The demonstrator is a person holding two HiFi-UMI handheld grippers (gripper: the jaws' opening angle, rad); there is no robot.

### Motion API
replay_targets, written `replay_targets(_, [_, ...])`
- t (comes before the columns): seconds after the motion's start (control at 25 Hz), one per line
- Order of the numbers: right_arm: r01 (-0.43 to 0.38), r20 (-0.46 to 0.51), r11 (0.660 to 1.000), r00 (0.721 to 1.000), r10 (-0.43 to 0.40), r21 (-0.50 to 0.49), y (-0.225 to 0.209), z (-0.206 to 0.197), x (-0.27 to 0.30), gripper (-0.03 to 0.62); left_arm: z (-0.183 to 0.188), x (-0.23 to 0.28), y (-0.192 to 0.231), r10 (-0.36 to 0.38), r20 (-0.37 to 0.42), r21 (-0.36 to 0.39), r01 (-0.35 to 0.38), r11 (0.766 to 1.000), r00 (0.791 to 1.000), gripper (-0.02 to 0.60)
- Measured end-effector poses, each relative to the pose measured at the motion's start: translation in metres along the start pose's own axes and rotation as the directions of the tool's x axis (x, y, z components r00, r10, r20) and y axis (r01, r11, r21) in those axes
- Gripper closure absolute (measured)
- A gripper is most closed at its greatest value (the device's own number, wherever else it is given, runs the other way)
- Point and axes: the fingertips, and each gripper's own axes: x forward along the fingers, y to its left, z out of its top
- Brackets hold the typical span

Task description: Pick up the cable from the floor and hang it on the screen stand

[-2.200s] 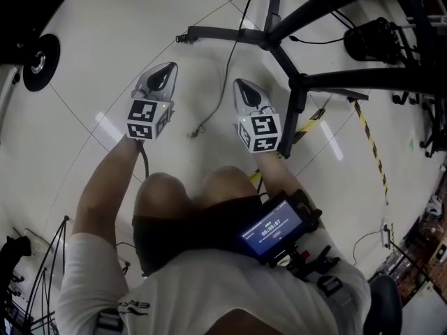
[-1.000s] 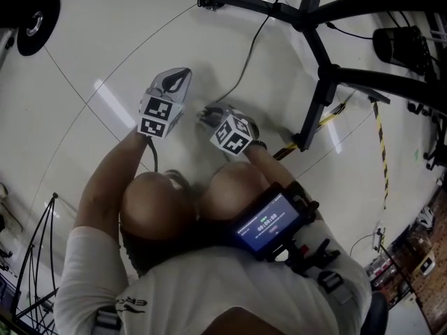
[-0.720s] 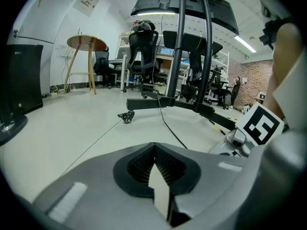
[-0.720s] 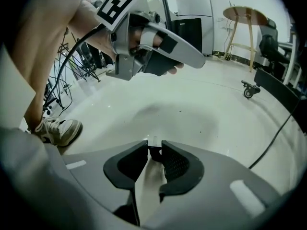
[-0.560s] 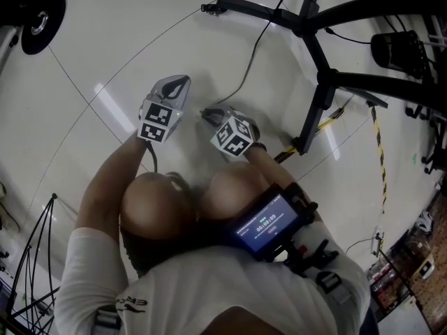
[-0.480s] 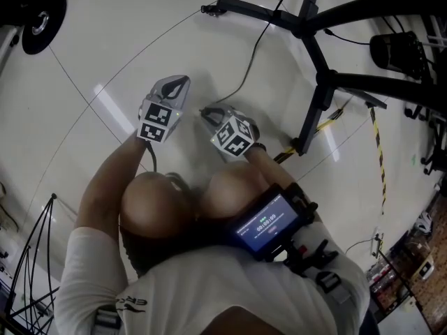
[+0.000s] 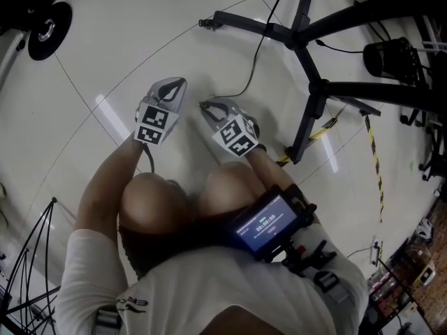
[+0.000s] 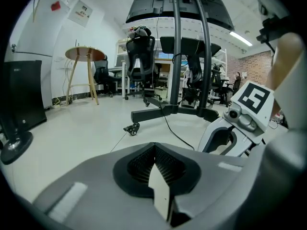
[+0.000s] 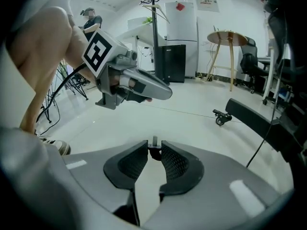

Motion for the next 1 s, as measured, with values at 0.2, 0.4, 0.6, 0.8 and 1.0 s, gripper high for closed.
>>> replay_targets(0.2, [0.034,0.045,0.999,0.998,-0.035,0.021,-0.013,0.013,-0.011,0.496,0.004,-0.001,-0.003,-0.005,-0.001,0.020,0.005,1.000,1.000,0.578])
replay_targets(0.4, [0.079,0.098,0.996,0.992,-0.081,0.028,-0.033,0.041,-0.034,0.496,0.031,-0.001,0.002,-0.007,0.028,0.055,0.006,0.998,1.000,0.578])
replay_targets(0.6, [0.132,0.138,0.989,0.981,-0.140,0.065,-0.049,0.092,-0.088,0.496,0.090,-0.026,0.012,0.020,0.063,0.051,-0.024,0.998,0.998,0.578])
replay_targets(0.8, [0.188,0.148,0.979,0.969,-0.198,0.082,-0.057,0.158,-0.167,0.496,0.166,-0.072,-0.008,-0.004,0.076,0.044,0.001,0.999,0.997,0.578])
replay_targets(1.0, [0.224,0.169,0.971,0.957,-0.235,0.078,-0.063,0.239,-0.252,0.496,0.260,-0.118,-0.029,-0.019,0.098,0.035,0.016,0.999,0.995,0.578])
